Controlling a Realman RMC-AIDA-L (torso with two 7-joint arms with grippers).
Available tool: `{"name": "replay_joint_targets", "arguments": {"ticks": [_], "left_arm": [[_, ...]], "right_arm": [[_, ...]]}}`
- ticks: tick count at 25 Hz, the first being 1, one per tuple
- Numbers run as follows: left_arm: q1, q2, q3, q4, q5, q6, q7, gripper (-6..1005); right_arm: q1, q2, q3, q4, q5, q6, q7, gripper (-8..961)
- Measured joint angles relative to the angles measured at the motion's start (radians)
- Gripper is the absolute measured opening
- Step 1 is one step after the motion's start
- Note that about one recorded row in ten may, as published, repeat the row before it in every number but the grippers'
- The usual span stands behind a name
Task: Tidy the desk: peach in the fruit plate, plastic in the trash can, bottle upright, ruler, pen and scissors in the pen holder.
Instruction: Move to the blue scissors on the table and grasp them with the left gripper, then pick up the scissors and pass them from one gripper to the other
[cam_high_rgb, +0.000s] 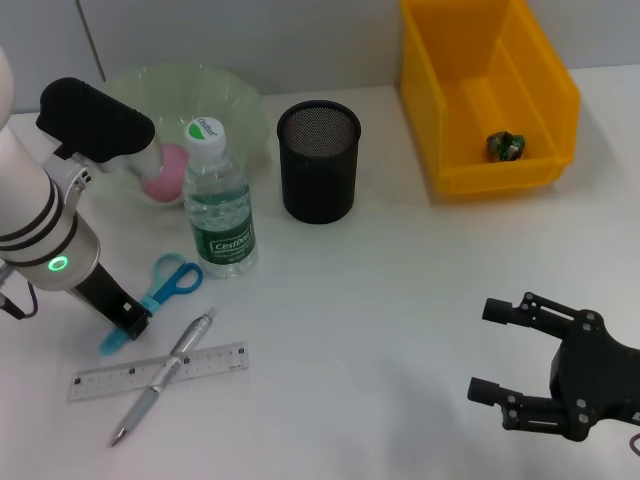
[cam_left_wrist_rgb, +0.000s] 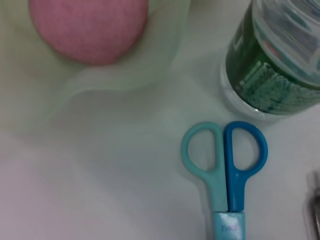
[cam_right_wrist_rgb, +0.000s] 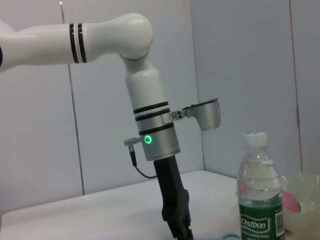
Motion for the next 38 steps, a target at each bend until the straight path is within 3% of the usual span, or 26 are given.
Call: {"name": "replay_joint_targets", "arguments": {"ticks": [9,21,22,27,31,36,38], "left_arm": [[0.003,0.000,0.000,0.022,0.000,0.024,-0.004,218],[0.064,0.002,0.003,0.174,0.000,0.106,-0.018,223],[0.105,0.002,0.010,0.250,-0.001,0.143,-0.031,224],[0.144,0.001,0.012,0.323,-0.011,0.172,-0.037,226],[0.221,0.003,0.036,0.464,-0.084,0.202,-0.038,228],[0.276,0.003,0.079,0.587,-0.127,0.221,-0.049,230],[0.276,0.003,0.079,0.587,-0.127,0.221,-0.049,231]], "right_arm": [[-0.002,-0.001,0.003,0.002,0.005,-0.003,0.003,836],[-0.003,0.002,0.062,0.004,0.006,-0.018,0.010,836],[-0.003,0.002,0.072,0.006,0.006,-0.022,0.013,836],[0.013,0.003,0.150,0.043,0.006,-0.048,0.046,836],[0.020,0.003,0.187,0.055,0.006,-0.059,0.077,836],[0.031,0.004,0.236,0.068,0.006,-0.061,0.113,836],[0.040,0.004,0.259,0.081,0.006,-0.061,0.135,836]]}}
